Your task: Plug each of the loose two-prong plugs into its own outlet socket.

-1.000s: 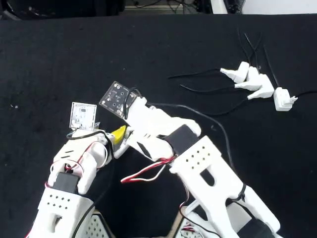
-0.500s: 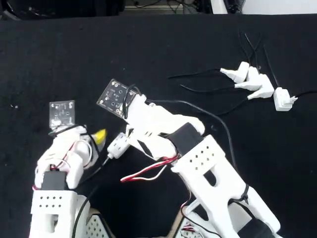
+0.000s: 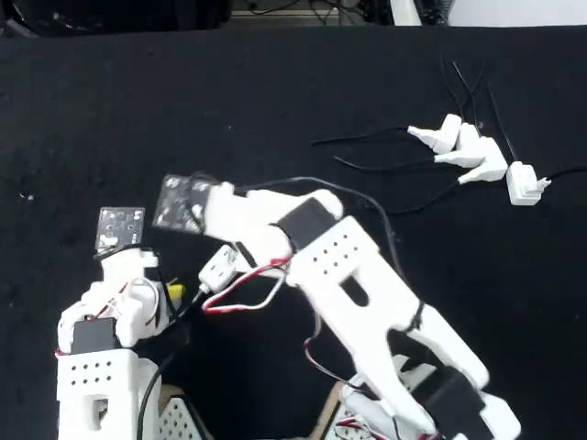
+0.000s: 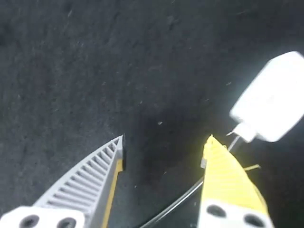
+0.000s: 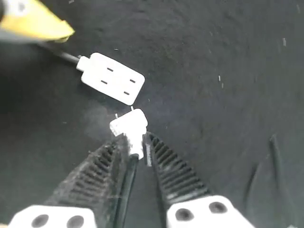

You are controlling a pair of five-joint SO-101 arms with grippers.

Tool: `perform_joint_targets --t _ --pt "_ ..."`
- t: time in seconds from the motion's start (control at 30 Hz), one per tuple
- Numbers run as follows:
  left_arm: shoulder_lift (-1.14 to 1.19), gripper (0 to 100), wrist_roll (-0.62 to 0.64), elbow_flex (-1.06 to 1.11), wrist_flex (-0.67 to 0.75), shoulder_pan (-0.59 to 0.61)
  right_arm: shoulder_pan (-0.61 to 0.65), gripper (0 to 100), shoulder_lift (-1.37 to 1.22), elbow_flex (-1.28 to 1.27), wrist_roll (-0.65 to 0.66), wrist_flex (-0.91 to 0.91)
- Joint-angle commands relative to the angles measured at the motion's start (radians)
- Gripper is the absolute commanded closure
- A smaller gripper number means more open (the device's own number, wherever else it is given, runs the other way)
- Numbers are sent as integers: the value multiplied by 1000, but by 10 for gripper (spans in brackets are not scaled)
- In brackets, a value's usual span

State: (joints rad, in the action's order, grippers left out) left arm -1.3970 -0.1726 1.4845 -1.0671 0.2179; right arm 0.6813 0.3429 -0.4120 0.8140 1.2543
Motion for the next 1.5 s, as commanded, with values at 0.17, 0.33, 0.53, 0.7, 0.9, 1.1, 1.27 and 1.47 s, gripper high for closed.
perform_joint_targets --t 0.17,0.33,0.53,0.7,0.9,1.1,1.27,1.47 --pt "2 729 -5 22 -3 113 64 988 -160 142 272 -26" --pt "-3 728 -3 44 8 77 58 988 -303 228 336 -35" --pt "-3 728 -2 54 20 50 58 988 -358 312 411 -34" --pt "-3 728 -2 54 20 51 58 988 -364 321 451 -34" --pt "-3 728 -2 54 20 51 43 988 -364 294 479 -34" --pt "-3 728 -2 53 20 51 43 988 -366 263 483 -41" --pt "-3 728 -2 53 18 51 43 988 -407 265 483 -40" --pt "-3 728 -2 53 18 53 43 988 -455 278 483 -38"
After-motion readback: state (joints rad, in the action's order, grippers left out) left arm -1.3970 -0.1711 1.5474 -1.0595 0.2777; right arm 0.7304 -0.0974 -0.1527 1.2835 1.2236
